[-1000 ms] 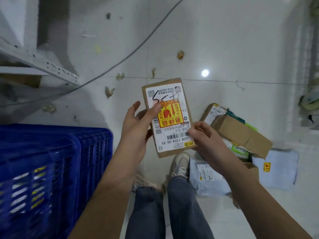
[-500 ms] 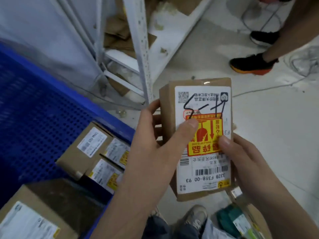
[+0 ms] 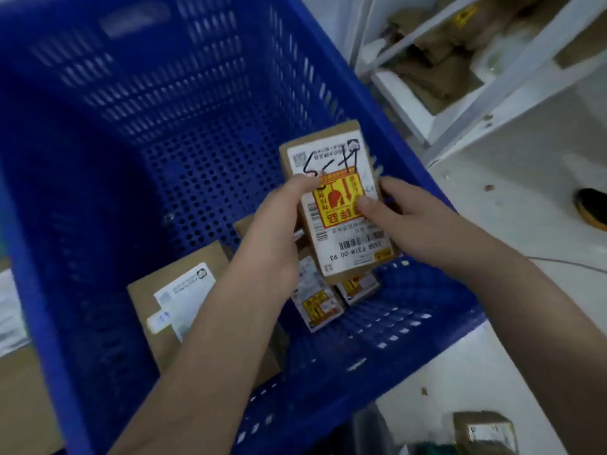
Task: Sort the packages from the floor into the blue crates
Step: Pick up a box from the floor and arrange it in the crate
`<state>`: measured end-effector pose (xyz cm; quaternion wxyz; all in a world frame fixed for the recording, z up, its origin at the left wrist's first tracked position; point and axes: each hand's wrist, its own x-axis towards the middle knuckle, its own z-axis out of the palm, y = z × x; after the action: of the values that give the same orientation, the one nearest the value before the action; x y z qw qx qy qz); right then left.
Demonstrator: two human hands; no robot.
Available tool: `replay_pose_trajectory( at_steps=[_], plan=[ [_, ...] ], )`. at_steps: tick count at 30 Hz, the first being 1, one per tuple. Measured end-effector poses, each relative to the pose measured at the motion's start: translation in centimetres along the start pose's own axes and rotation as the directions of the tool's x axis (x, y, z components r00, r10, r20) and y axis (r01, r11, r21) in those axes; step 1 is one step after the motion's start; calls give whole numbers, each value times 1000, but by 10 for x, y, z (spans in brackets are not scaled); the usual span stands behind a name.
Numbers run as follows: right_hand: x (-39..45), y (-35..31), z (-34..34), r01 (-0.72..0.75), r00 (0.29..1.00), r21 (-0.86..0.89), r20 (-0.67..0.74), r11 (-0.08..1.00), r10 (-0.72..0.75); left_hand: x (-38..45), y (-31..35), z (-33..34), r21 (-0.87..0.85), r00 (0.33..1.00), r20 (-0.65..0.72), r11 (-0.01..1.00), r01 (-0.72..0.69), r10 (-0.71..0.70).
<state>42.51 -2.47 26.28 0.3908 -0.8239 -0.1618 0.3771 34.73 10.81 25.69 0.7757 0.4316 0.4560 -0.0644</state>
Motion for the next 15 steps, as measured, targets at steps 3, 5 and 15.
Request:
replay_pose_trajectory(
  at_steps=[3,5,15],
  plan=[
    [30,21,22,-172,976,-216,93,961,195,28,-31,-6,-138,969,-52,963,231,-240],
    [48,35,36,-233,952,-364,105,902,288,50,-52,-4,-118,937,-87,937,328,-339],
    [94,93,72,-382,887,-560,3,735,462,119,-127,2,-35,917,-211,940,340,-339]
  ],
)
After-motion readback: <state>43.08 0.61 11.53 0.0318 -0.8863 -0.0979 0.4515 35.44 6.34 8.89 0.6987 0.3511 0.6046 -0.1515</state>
